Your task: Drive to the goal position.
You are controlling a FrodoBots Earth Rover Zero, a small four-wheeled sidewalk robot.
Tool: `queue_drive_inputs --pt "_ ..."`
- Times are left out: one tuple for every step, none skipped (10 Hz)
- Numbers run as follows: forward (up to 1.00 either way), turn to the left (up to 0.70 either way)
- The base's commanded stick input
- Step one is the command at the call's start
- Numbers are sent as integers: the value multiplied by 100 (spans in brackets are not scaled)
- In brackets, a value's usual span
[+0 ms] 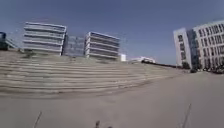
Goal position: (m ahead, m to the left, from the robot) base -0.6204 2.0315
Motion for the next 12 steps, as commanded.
queue_drive_inputs --pt "100 40" --pt "100 40" --pt "100 40" --pt "100 40" --pt "100 40" --pt "100 40" --pt "100 40" --pt "100 40" --pt "100 40" --pt "100 40" --pt "100 40" --pt "100 40"
